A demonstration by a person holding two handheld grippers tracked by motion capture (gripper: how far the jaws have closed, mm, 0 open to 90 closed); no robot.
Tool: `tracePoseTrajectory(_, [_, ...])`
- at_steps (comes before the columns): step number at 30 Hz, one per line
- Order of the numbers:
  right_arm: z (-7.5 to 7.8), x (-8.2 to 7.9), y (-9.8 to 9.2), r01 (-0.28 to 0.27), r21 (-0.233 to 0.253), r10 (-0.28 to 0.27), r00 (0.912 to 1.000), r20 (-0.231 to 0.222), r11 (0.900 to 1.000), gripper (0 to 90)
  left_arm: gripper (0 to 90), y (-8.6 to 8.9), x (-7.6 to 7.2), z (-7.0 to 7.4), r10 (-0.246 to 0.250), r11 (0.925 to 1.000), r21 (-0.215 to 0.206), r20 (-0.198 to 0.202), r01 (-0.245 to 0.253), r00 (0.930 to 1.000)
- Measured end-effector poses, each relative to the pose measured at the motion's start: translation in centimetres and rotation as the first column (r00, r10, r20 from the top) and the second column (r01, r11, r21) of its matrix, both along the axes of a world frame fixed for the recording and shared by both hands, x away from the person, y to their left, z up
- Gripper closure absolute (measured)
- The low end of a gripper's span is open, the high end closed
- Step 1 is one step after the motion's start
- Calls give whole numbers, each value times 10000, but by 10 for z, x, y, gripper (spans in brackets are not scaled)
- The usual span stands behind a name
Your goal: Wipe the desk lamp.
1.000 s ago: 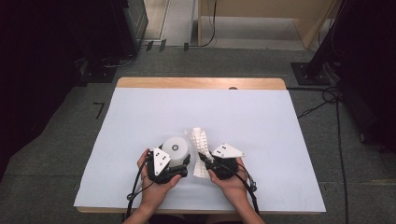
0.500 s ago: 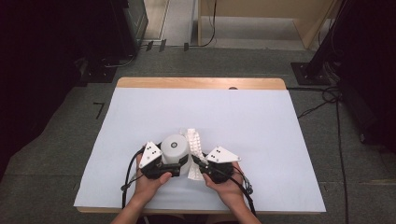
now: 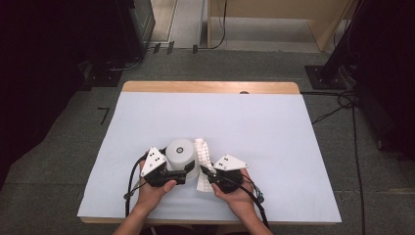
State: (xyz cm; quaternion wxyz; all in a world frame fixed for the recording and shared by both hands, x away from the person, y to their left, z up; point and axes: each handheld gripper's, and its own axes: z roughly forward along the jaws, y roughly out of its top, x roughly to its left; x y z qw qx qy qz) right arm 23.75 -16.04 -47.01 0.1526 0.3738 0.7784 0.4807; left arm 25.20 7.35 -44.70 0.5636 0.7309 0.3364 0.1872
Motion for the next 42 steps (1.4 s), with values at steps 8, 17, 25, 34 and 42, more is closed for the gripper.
tracePoseTrajectory(8, [1, 2, -6, 379, 20, -379, 9992, 90, 9993, 768, 88, -8, 2, -17, -172, 9933, 1150, 494, 114, 9986])
tracePoseTrajectory(17, [0, 6, -16, 725, 92, -726, 9974, 48, 9973, 768, 84, -3, 5, -24, -49, 9953, 973, 224, 27, 9997])
tracePoseTrajectory(25, [0, 8, -23, 959, 120, -961, 9953, 108, 9953, 766, 7, -12, -7, -26, 1123, 9837, 1371, 386, -1166, 9929])
tracePoseTrajectory(34, [-4, 6, -19, 860, -96, -860, 9963, 13, 9962, 765, 75, -23, -13, -26, 1675, 9705, 1655, 601, -1753, 9840])
tracePoseTrajectory(42, [-10, 4, -8, 527, -176, -529, 9985, -136, 9985, 766, 86, -8, -7, -13, 907, 9951, 380, 249, -916, 9956])
